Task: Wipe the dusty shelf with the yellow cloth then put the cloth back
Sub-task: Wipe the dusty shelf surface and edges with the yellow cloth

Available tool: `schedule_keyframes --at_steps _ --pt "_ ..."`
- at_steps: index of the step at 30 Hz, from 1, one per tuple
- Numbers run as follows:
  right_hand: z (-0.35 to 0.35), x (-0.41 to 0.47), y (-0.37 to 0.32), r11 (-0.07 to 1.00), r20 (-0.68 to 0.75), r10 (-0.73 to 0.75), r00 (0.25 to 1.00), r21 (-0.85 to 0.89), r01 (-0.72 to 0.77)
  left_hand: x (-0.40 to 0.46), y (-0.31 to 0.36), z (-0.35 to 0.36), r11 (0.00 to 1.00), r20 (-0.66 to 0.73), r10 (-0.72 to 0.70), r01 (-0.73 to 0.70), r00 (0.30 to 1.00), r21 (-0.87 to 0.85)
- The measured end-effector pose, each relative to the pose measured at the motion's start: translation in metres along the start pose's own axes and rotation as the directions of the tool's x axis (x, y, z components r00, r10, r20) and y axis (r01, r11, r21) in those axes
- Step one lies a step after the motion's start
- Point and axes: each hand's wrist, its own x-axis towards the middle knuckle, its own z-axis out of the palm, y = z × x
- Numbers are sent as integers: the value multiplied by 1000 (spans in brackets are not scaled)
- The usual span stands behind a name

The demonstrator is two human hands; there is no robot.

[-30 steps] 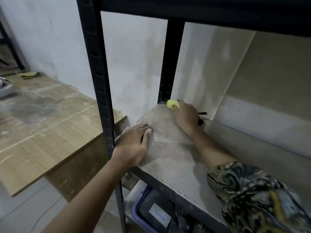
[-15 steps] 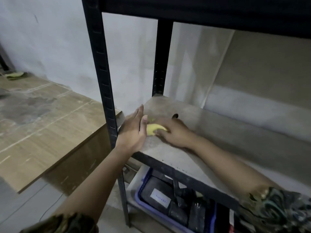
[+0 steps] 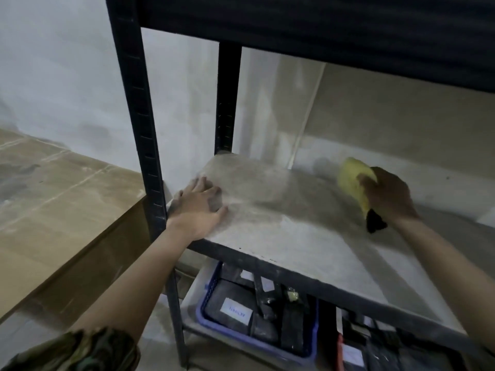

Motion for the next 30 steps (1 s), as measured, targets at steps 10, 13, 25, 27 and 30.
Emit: schedule_keyframes --at_steps 10,13,25,27,30 --pt "108 61 -26 969 135 -201 970 -117 218 11 -9 10 997 -35 40 -38 999 67" --pt "109 46 -48 941 242 -328 913 2 338 11 -10 10 997 -23 35 -33 999 70" --pt "48 -129 -64 816 449 -576 683 262 516 6 -6 6 998 24 12 -13 1000 56" --pt "39 -149 -65 809 480 -586 653 306 502 3 -5 4 999 25 21 -22 999 37" --pt "24 -177 -60 826 536 -561 631 415 383 0 -1 -1 998 18 42 -43 999 41"
